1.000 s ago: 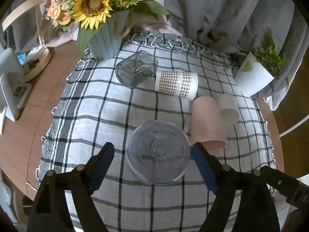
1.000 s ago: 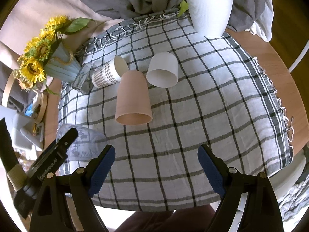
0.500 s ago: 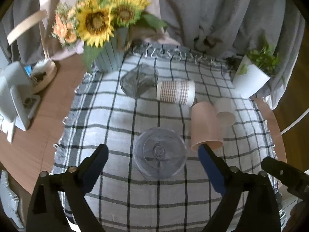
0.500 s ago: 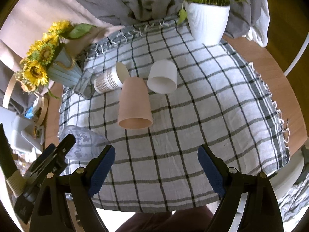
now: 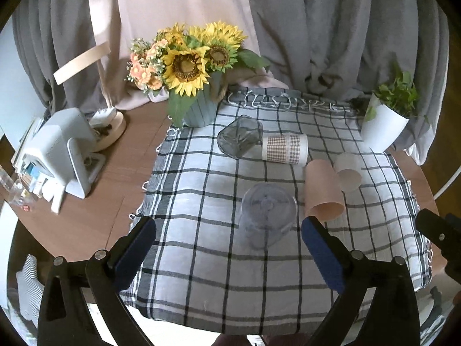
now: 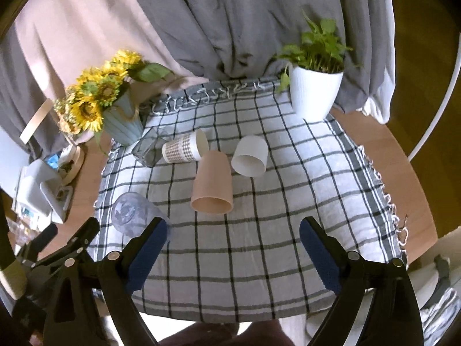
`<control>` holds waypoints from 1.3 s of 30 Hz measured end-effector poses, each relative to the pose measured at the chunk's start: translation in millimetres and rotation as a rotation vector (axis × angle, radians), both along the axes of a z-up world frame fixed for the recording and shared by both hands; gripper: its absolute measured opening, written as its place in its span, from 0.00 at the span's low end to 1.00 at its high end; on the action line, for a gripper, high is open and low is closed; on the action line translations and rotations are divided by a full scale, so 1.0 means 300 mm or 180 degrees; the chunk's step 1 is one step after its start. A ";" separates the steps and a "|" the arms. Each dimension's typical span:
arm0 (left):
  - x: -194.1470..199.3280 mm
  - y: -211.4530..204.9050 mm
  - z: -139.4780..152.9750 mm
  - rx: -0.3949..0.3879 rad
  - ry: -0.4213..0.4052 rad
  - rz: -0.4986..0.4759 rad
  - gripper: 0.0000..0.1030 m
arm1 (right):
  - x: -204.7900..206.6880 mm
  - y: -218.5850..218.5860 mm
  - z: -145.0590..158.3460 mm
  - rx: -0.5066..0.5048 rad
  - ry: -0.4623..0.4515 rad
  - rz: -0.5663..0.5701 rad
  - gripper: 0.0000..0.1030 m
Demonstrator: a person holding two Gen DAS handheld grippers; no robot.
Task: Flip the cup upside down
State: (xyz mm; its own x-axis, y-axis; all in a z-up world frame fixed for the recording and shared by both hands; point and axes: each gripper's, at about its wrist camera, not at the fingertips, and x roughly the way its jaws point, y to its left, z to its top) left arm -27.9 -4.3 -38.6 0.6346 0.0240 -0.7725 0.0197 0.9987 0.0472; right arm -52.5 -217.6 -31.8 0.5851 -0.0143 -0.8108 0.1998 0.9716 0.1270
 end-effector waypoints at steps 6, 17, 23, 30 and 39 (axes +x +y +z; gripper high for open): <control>-0.052 0.033 0.034 0.0064 -0.0085 -0.0020 1.00 | -0.057 0.040 0.019 -0.0011 -0.0149 0.0041 0.91; -0.102 0.072 0.092 0.0112 -0.0368 -0.0012 1.00 | -0.128 0.071 0.064 -0.0024 -0.0415 -0.0102 0.91; -0.106 0.080 0.101 0.0098 -0.0407 -0.0033 1.00 | -0.133 0.084 0.076 -0.0032 -0.0445 -0.0108 0.91; -0.115 0.087 0.110 0.0093 -0.0445 -0.0018 1.00 | -0.137 0.090 0.082 -0.0035 -0.0466 -0.0098 0.91; -0.120 0.094 0.113 0.0095 -0.0428 0.0001 1.00 | -0.133 0.093 0.081 -0.0036 -0.0455 -0.0073 0.91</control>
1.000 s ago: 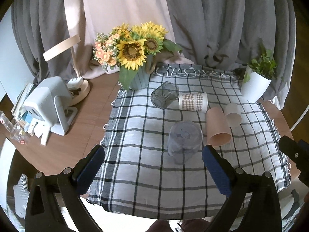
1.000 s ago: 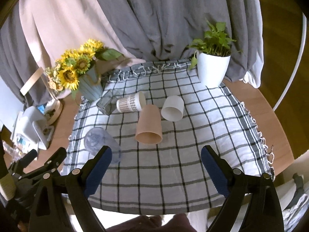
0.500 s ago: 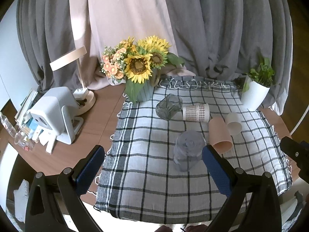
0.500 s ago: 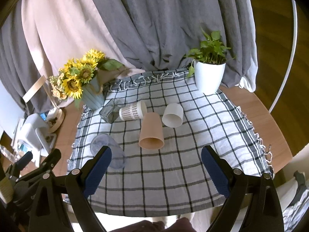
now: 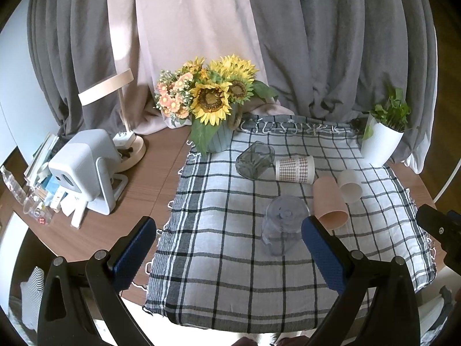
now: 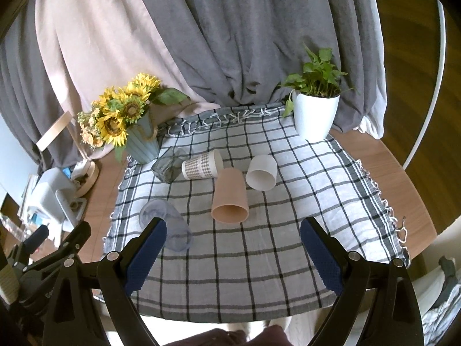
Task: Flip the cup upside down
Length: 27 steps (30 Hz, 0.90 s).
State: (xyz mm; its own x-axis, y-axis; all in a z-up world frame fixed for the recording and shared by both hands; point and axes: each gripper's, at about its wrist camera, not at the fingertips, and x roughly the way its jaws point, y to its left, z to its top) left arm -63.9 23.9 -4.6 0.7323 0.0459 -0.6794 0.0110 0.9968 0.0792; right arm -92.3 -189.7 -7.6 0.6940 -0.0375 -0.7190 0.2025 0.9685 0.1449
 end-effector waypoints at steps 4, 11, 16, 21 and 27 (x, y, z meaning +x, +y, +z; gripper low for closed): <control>-0.001 0.001 -0.001 0.0002 0.0001 -0.0007 1.00 | -0.002 0.010 -0.003 0.0007 0.0016 0.0009 0.91; -0.003 0.002 -0.002 0.0004 0.0008 -0.0005 1.00 | -0.004 0.011 -0.007 0.0012 0.0024 0.0008 0.91; -0.007 0.005 -0.011 -0.0007 0.0030 -0.0006 1.00 | -0.006 0.013 -0.008 0.0012 0.0030 0.0009 0.91; -0.006 0.006 -0.017 -0.0012 0.0038 -0.0006 1.00 | -0.011 0.014 -0.014 0.0012 0.0040 0.0004 0.91; -0.005 0.005 -0.017 -0.0012 0.0042 -0.0004 1.00 | -0.008 0.012 -0.015 0.0014 0.0042 0.0007 0.91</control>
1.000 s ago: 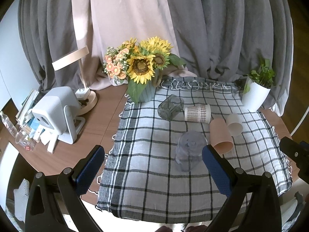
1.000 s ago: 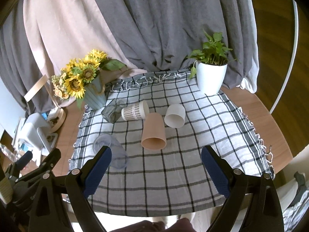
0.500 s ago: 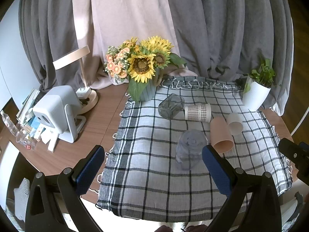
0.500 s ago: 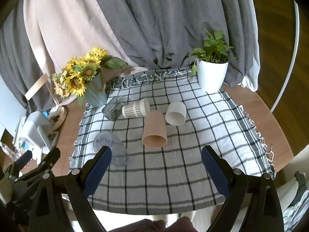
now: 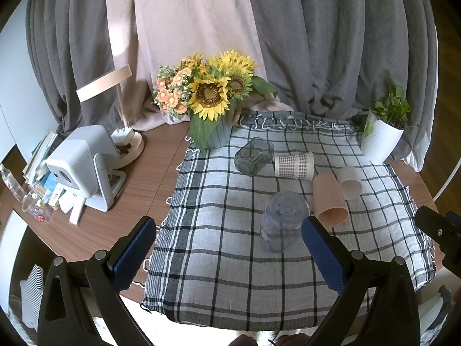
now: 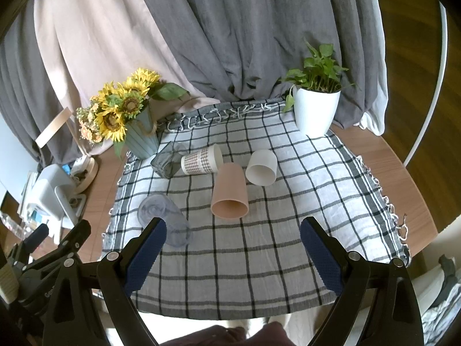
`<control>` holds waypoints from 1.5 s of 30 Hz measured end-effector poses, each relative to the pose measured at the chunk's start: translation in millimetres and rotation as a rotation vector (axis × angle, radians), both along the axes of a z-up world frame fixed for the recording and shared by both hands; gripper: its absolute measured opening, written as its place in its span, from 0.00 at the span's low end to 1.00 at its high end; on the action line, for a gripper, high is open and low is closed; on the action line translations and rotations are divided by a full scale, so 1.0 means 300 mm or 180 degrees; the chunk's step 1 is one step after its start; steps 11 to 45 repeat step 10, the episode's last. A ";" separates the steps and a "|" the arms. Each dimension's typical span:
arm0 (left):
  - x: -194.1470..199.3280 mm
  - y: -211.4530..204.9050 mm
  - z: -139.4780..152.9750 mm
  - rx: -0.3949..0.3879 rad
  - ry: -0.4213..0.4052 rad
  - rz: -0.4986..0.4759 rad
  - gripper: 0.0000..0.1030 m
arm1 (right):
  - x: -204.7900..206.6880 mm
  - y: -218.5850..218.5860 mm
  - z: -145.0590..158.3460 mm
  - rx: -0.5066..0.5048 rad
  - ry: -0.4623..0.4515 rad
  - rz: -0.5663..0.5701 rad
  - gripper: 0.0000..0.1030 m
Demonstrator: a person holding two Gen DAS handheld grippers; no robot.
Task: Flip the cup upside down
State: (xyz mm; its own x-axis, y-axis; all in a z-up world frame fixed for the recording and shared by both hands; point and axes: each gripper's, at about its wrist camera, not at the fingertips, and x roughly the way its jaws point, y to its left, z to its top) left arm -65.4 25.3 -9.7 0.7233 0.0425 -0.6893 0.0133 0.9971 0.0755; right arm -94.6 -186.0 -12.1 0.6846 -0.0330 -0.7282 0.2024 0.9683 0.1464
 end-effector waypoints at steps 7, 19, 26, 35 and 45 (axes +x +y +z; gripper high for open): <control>0.001 -0.001 0.000 -0.0004 0.0002 -0.0001 1.00 | -0.001 0.000 -0.001 0.0001 0.0004 0.0001 0.91; 0.000 -0.006 -0.005 -0.0004 0.0008 -0.0002 1.00 | 0.002 -0.001 0.000 0.0002 0.0003 0.0002 0.91; 0.000 -0.006 -0.005 -0.0004 0.0008 -0.0002 1.00 | 0.002 -0.001 0.000 0.0002 0.0003 0.0002 0.91; 0.000 -0.006 -0.005 -0.0004 0.0008 -0.0002 1.00 | 0.002 -0.001 0.000 0.0002 0.0003 0.0002 0.91; 0.000 -0.006 -0.005 -0.0004 0.0008 -0.0002 1.00 | 0.002 -0.001 0.000 0.0002 0.0003 0.0002 0.91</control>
